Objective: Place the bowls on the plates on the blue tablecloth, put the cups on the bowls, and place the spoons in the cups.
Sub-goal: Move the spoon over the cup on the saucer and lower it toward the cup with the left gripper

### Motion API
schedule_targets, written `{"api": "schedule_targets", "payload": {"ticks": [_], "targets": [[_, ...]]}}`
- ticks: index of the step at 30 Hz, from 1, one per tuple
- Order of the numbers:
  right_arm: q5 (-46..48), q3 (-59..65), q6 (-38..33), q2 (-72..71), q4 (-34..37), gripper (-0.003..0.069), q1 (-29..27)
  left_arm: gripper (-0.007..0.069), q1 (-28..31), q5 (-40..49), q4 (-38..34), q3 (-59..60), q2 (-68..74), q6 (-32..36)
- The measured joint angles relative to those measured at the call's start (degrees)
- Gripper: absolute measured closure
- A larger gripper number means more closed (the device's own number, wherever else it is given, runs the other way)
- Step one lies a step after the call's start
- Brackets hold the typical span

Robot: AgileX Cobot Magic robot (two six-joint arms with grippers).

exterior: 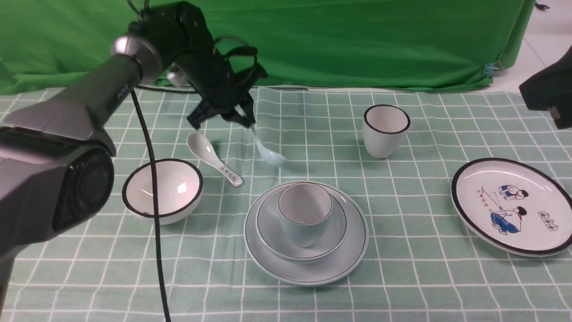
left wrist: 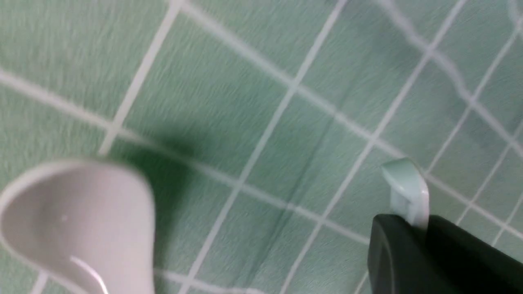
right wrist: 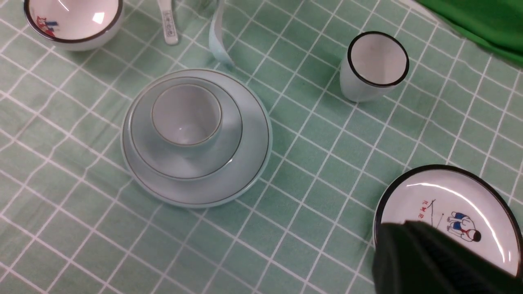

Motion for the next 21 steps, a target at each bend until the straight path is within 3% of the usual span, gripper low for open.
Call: {"api": "schedule_targets", "payload": {"ticks": [6,12,21], "targets": [[-0.02,0.0,-0.06,0.0,0.0,0.0615,0.0,0.06,-0.16,1.98,5.58,-13.03,-0.92,11.97],[-0.08,0.0,-0.06,0.0,-0.12,0.0625,0.0,0.06,-4.01,6.01,14.05,-24.5,-6.32,23.66],[-0.9,0.0,-0.13,-0.05,-0.3,0.0627,0.0,0.06,-11.39,6.67,12.18,-26.73,-13.93,28.15]]}}
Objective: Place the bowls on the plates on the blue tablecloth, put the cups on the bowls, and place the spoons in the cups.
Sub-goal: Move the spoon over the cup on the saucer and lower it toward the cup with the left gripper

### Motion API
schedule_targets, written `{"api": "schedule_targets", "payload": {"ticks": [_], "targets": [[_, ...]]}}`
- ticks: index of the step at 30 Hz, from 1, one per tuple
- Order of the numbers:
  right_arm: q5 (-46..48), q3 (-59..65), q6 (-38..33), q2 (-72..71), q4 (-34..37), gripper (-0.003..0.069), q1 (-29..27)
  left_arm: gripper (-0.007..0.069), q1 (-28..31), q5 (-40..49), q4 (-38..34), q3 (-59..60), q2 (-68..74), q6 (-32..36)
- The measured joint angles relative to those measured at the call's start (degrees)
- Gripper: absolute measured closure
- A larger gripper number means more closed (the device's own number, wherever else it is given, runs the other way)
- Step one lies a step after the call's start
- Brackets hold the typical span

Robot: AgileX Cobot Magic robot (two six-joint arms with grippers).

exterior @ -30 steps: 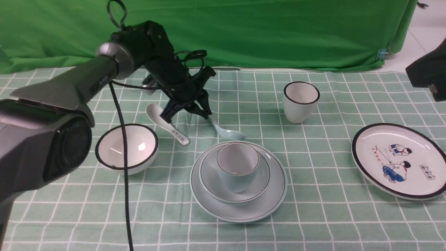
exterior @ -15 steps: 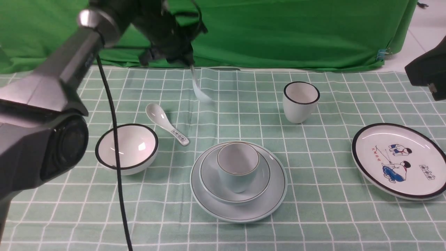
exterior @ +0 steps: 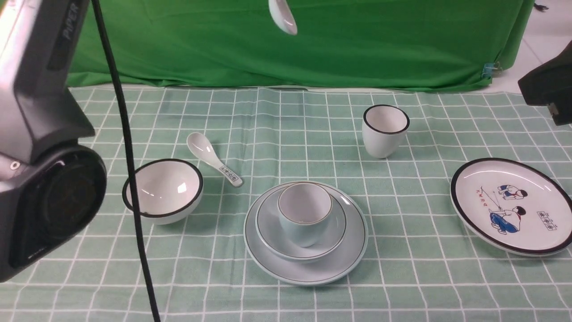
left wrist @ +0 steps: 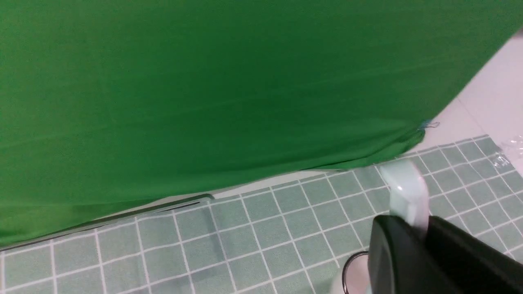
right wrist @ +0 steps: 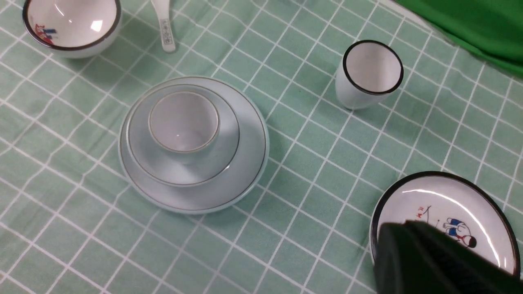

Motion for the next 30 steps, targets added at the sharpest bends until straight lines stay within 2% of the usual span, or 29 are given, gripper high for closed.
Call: {"api": "schedule_targets", "payload": {"ticks": [9,13,15,18,20,23,26,30], "targets": [[-3.16,0.0,0.0,0.0,-0.05,0.0627,0.0,0.06,-1.23,0.41,2.41,0.0,0.0,2.11],[-4.32,0.0,0.12,0.0,-0.05,0.0627,0.0,0.06,-1.23,0.41,-0.87,2.71,-1.91,4.61],[-4.27,0.0,0.58,0.0,-0.05,0.0627,0.0,0.06,-1.83,0.33,-0.29,9.05,-5.78,4.93],[-3.76,0.0,0.63,0.0,-0.05,0.0627,0.0,0.06,-3.84,0.28,5.99,24.48,-14.14,3.25],[-3.71,0.0,0.67,0.0,-0.05,0.0627,0.0,0.06,-5.09,-0.96,7.19,34.5,-20.24,1.84],[-3.71,0.0,0.67,0.0,-0.05,0.0626,0.0,0.06,-7.0,-8.87,7.32,48.65,-26.88,0.74],[-3.64,0.0,0.52,0.0,-0.05,0.0625,0.0,0.06,-8.97,-24.45,7.32,66.87,-33.26,-2.07],[-3.33,0.0,0.31,0.0,-0.05,0.0625,0.0,0.06,-9.15,-40.31,7.76,82.33,-38.09,-5.55]]}}
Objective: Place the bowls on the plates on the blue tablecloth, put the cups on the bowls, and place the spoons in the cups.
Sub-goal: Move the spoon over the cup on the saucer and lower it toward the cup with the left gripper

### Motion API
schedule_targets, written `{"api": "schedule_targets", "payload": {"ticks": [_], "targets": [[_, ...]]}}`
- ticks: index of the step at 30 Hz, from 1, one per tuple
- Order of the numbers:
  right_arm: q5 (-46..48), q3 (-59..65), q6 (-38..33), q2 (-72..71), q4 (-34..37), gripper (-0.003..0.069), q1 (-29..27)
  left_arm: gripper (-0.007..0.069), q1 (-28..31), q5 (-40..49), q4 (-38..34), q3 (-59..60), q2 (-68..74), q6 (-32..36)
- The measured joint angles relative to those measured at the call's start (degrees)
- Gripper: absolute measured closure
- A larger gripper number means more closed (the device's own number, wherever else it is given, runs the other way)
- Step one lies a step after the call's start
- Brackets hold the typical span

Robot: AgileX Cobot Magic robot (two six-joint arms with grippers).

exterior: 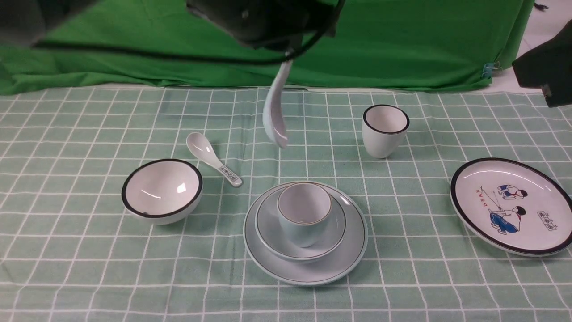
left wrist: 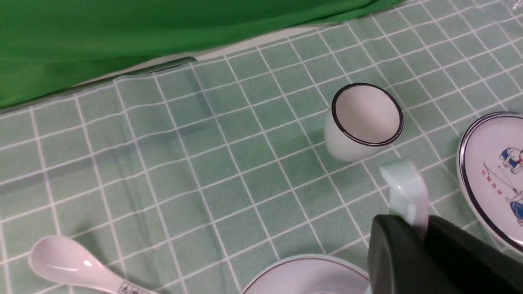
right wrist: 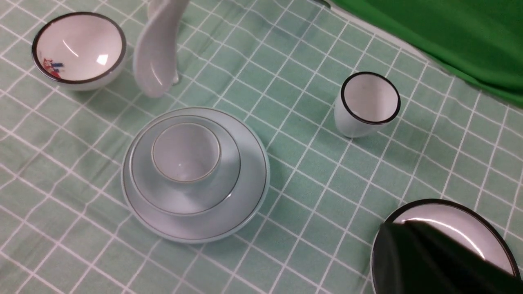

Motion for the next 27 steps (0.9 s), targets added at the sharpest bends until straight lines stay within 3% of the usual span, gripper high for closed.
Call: {"api": "schedule_targets", "payload": {"ticks": [7,14,27], "targets": [[0.2,0.0,-0.19,0.0,-0.05,0.0625,0.0,0.06,0.0,-27.26,0.02,18.63,-5.54,-1.91],[0.16,0.0,0.04,0.0,-0.05,0.0624,0.0,0.06,0.0,-39.1,0.22,28.52,-5.64,-1.0],[-0.34,0.0,1.16,0.0,0.18,0.0624,0.0,0.06,0.0,-52.11,0.97,35.22,-3.38,-0.76]]}}
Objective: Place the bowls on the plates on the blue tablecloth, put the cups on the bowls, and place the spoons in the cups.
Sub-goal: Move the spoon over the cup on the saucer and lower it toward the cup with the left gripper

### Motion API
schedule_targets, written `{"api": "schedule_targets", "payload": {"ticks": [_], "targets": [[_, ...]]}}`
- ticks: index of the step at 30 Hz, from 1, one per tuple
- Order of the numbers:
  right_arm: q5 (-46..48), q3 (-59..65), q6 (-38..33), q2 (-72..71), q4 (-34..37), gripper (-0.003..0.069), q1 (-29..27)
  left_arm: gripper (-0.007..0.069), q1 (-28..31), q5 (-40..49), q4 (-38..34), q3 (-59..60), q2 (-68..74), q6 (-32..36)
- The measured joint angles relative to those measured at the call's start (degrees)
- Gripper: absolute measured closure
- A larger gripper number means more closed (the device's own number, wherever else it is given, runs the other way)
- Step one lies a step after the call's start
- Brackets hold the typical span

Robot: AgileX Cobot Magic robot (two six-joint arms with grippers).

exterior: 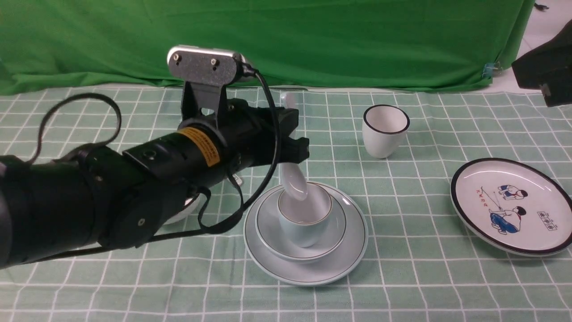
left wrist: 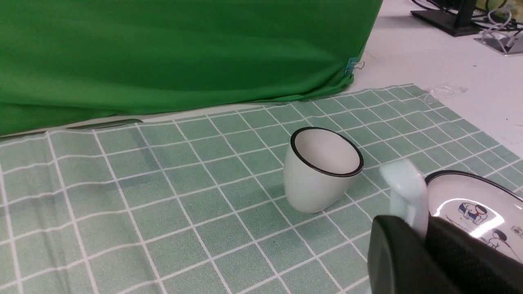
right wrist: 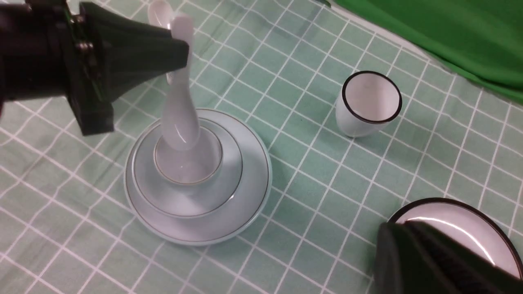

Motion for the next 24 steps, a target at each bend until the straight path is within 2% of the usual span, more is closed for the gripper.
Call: {"api": "schedule_targets", "payload": {"ticks": [5,16,19,24], "targets": [[-0.13,0.0,0.77,0.0,0.0,0.0624,0.0,0.0599,0.0,-3.54,2.64,0.37,3.23,0.01],[-0.13,0.0,0.79,0.0,0.04,0.0624,0.0,0.0582,0.0,-4.2,3.55,3.07,4.79,-0.09],[-0.13,0.0,0.83,0.0,0.04,0.0624,0.0,0.0562,0.0,-4.2,3.59,3.71,5.5,-0.09],[-0.15,0.0,0.83,0.0,0.04,0.0624,0.0,0.0451,0.0,-7.2,3.71,3.82,5.96,0.56]]}}
